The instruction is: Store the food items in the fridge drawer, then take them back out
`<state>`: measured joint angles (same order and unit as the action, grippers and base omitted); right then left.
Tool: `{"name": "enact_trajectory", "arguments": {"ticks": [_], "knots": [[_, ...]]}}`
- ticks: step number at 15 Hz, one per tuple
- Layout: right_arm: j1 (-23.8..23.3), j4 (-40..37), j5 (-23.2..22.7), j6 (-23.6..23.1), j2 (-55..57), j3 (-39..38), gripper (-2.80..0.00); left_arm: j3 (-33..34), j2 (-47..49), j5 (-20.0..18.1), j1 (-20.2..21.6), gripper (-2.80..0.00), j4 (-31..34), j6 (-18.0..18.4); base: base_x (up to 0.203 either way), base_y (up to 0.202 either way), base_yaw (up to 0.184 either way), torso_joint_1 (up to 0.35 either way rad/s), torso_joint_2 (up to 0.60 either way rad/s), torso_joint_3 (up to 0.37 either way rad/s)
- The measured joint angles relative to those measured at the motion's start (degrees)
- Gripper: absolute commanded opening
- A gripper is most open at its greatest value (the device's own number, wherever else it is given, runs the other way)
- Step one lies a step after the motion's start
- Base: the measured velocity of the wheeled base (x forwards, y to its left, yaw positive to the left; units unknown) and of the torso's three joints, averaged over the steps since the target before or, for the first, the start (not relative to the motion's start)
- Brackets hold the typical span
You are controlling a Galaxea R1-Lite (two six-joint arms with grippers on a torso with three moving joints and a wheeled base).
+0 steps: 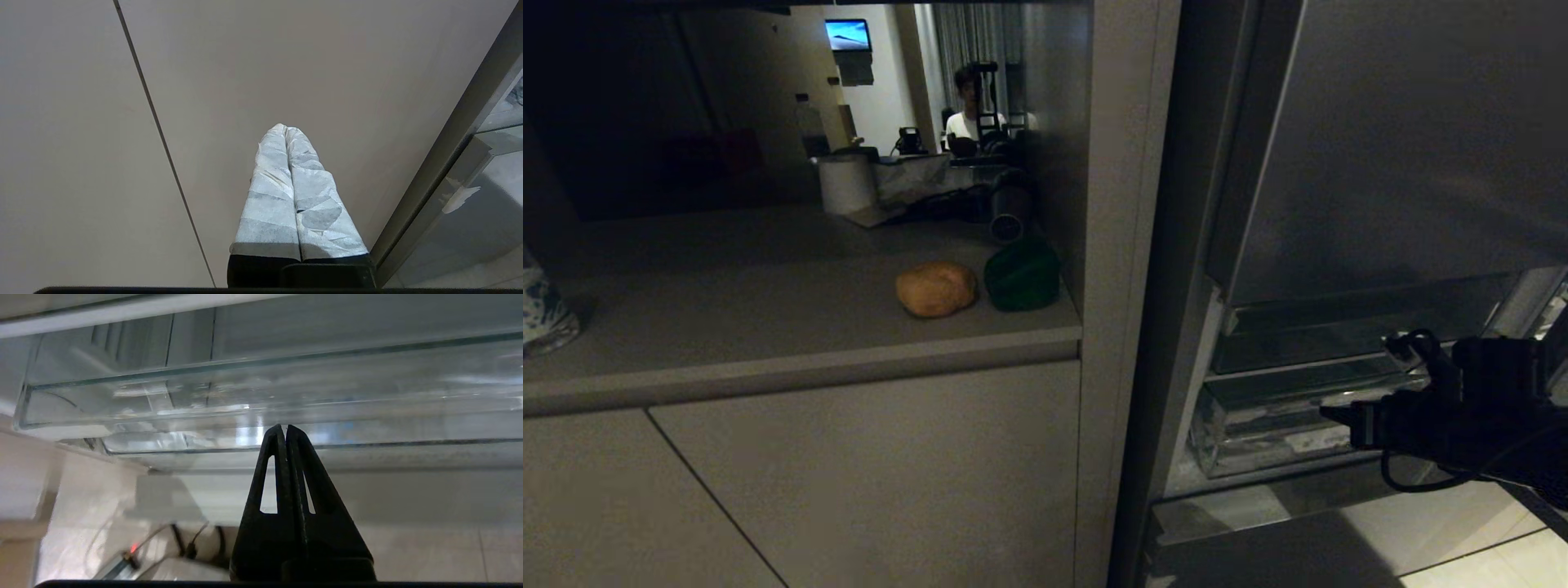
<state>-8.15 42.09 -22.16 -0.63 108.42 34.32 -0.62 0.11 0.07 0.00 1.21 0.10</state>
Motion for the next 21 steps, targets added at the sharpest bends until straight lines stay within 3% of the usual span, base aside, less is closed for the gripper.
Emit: {"name": "enact_trajectory", "arguments": {"ticks": [5,13,16,21], "knots": [[0.2,5.3,-0.6,0.0,1.7,-2.1,-2.80,0.0,0.0,0.0,0.0,-2.80,0.0,0.0,0.000,0.000,0.000,0.000,0.00,0.000],[1.7,6.3,-1.5,0.4,4.8,0.7,-2.80,0.0,0.0,0.0,0.0,-2.80,0.0,0.0,0.000,0.000,0.000,0.000,0.00,0.000],[1.8,11.6,-1.5,1.4,5.6,0.4,-2.80,0.0,0.0,0.0,0.0,-2.80,0.0,0.0,0.000,0.000,0.000,0.000,0.00,0.000],[1.7,12.7,-1.4,1.0,0.5,-7.9,-2.80,0.0,0.0,0.0,0.0,-2.80,0.0,0.0,0.000,0.000,0.000,0.000,0.00,0.000]]}}
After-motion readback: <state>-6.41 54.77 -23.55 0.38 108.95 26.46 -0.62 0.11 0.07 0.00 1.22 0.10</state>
